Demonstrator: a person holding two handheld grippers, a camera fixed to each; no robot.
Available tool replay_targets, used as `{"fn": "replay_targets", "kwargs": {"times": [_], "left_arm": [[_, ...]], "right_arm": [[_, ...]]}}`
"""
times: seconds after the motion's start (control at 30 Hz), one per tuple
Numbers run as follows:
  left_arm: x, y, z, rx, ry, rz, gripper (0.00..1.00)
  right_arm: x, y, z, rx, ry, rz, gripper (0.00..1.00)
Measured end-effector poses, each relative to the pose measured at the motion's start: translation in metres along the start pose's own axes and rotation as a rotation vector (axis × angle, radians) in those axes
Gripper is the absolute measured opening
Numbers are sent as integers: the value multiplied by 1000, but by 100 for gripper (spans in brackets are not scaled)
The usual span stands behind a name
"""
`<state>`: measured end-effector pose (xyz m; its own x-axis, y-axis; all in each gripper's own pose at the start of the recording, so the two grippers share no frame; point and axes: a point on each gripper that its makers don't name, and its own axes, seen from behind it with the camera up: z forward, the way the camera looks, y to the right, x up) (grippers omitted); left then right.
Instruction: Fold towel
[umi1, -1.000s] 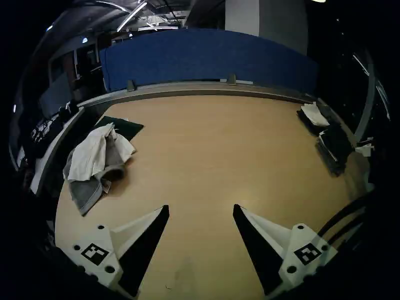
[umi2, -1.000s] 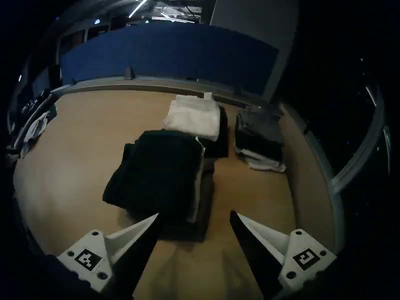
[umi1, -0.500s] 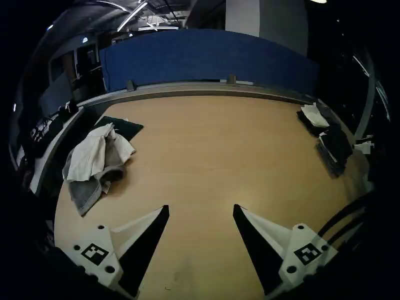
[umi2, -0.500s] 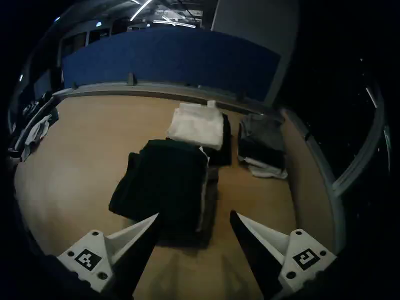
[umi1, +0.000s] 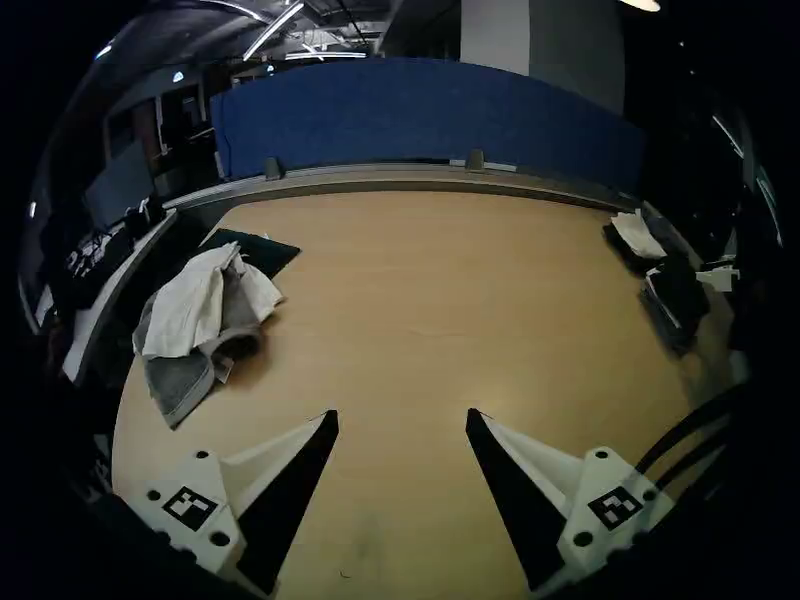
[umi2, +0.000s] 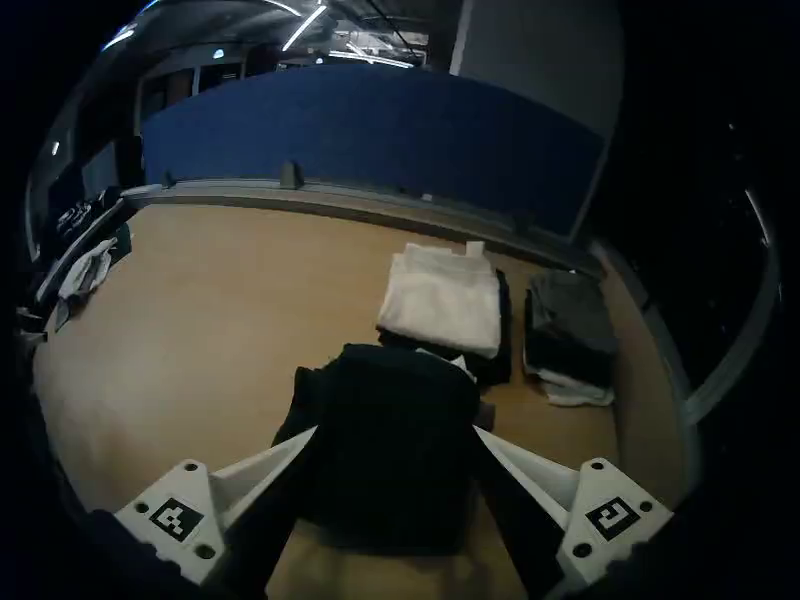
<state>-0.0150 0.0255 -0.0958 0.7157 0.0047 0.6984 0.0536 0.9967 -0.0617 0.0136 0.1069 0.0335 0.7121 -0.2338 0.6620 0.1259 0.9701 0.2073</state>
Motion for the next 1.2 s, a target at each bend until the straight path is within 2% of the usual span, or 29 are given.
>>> {"fn": "replay_targets", "kwargs": {"times": [0.3,0.6,0.8,1.2], "left_arm": [[-2,-10,1,15,-7,-4,95],[-6,-19,2,31,-16,-7,95],[-11,-22,3,39,-24,-9,95],[-13,-21,3,40,-27,-9,95]], "right_arm": [[5,3,18,-13,4,27,100],[-3,9,48,-43,-22,36,100],[-11,13,64,-50,-46,64,100],[-25,17,75,-50,-75,64,100]]}}
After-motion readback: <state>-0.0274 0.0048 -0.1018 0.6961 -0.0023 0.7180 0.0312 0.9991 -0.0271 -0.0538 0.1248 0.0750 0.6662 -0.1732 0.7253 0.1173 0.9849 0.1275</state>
